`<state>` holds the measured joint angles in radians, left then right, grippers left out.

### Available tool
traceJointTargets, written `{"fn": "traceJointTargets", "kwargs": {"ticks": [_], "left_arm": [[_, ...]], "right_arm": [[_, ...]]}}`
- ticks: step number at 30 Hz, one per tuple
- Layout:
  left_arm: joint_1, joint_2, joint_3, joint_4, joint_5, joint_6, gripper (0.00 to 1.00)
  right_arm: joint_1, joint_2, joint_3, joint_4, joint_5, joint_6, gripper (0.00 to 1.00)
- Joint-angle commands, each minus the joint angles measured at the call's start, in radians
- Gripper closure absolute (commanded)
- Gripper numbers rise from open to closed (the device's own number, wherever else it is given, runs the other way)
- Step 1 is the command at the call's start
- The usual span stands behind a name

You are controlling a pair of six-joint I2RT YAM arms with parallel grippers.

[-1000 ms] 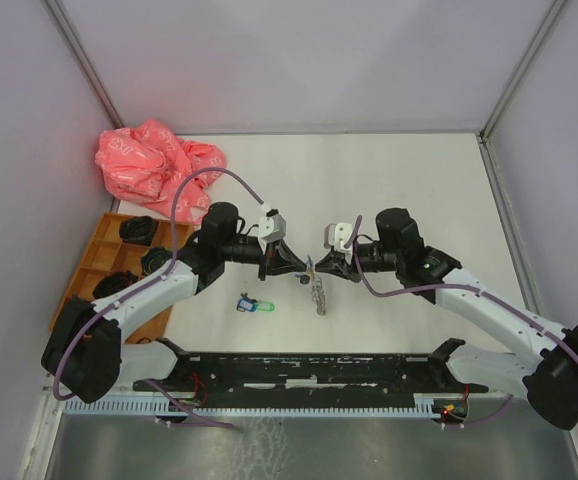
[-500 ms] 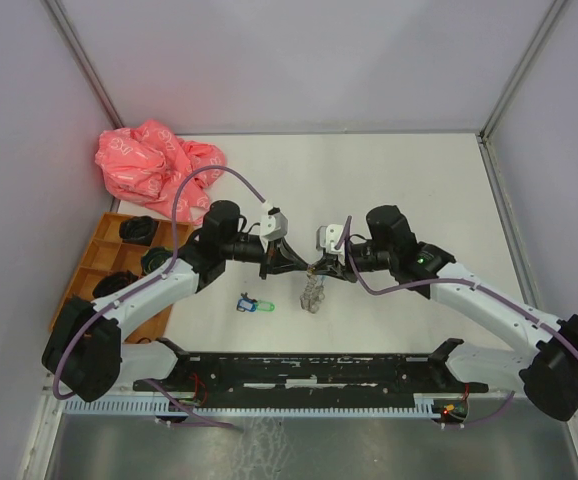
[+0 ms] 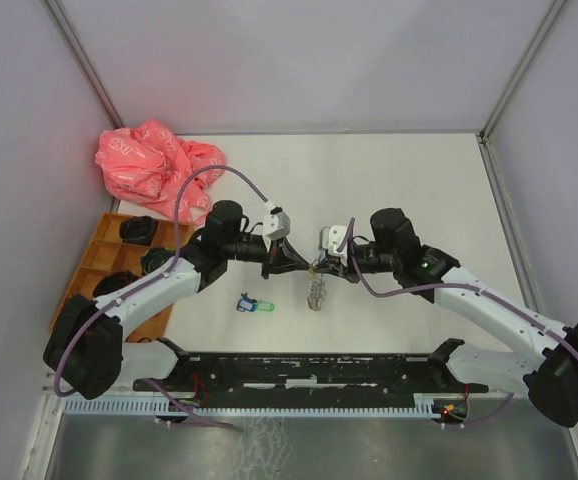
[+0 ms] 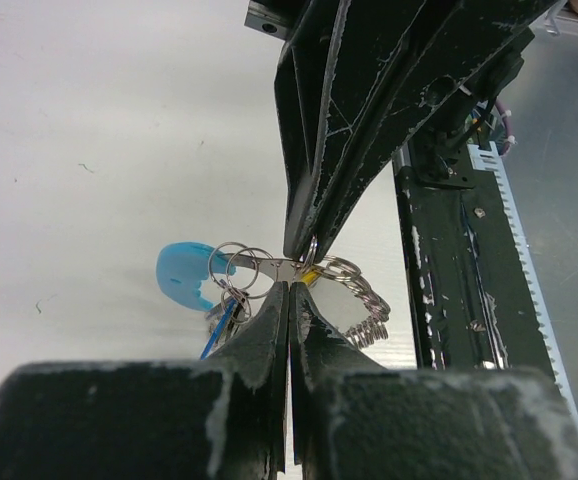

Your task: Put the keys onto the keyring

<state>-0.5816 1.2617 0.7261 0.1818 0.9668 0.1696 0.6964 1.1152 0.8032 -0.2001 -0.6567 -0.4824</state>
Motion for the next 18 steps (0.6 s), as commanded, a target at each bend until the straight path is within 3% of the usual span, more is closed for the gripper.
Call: {"fn": "traceJointTargets", "kwargs": {"ticks": [1, 12, 18], "left_arm": [[0.002, 0.023, 0.018, -0.007, -0.046, -0.034, 0.97], [-0.004, 0.05, -0.014, 0.062, -0.008, -0.103, 0.97], [-0.012, 0.063, -0.022, 0.062, -0.014, -0.107, 0.97]], "right_arm": [[-0.024, -0.069, -0.026, 0.156, -0.021, 0.065, 0.99], [-0.056, -0.071, -0.136, 0.501, -0.105, 0.221, 0.99], [-0.057, -0.063, -0.156, 0.588, -0.104, 0.248, 0.99]]}}
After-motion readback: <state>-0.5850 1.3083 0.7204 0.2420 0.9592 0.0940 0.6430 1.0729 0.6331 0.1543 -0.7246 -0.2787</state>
